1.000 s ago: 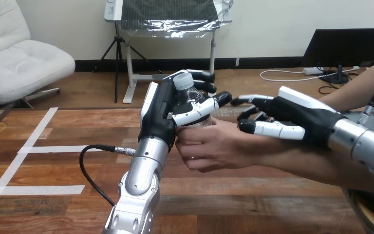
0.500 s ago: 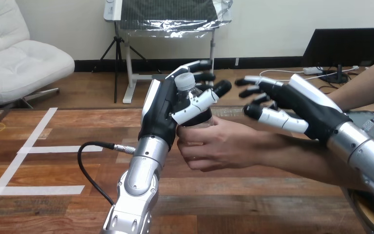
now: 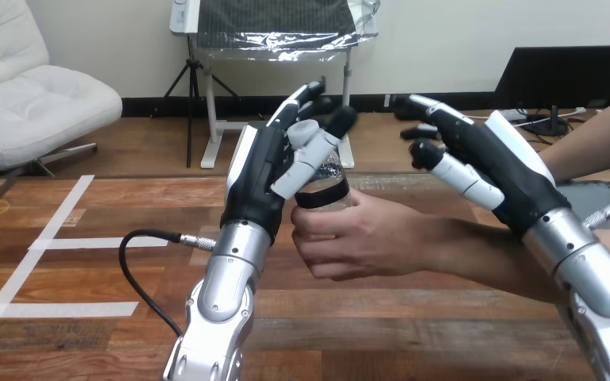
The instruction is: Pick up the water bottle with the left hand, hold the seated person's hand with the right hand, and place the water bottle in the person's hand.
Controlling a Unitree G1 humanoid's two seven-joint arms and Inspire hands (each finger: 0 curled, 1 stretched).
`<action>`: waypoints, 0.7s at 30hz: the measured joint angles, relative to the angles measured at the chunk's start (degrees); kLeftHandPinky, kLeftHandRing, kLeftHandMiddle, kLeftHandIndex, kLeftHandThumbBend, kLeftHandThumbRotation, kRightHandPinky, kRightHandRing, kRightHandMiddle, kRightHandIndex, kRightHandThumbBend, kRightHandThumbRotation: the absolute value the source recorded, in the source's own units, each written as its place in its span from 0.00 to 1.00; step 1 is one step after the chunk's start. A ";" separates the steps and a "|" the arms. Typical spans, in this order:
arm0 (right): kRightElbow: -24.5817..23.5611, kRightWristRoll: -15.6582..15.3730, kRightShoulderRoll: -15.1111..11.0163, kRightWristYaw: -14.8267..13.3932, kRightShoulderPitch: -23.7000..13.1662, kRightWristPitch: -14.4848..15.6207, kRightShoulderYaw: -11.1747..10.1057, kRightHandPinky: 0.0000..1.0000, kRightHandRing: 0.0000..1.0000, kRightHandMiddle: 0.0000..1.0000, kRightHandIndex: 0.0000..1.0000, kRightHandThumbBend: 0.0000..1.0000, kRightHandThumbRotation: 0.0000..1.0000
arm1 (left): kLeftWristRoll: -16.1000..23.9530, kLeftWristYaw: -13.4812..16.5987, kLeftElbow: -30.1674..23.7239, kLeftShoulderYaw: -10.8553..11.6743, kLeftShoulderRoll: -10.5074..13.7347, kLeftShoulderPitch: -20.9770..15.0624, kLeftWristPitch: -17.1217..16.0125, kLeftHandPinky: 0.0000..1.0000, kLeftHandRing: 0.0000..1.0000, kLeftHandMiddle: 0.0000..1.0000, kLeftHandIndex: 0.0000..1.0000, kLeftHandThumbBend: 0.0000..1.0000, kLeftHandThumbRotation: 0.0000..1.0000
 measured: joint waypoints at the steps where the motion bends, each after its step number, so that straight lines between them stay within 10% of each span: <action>1: 0.00 0.35 0.30 -0.15 0.14 -0.24 -0.08 0.83 0.93 0.94 0.92 0.97 1.00 | -0.03 0.06 -0.03 0.03 -0.01 0.14 -0.06 0.91 0.89 0.88 0.89 0.89 1.00; 21: -1.41 5.82 6.53 -1.72 4.80 -8.11 -1.46 0.90 0.92 0.93 0.92 0.87 1.00 | -1.42 -0.81 -6.13 0.74 0.93 5.66 -2.40 0.88 0.87 0.87 0.88 0.82 1.00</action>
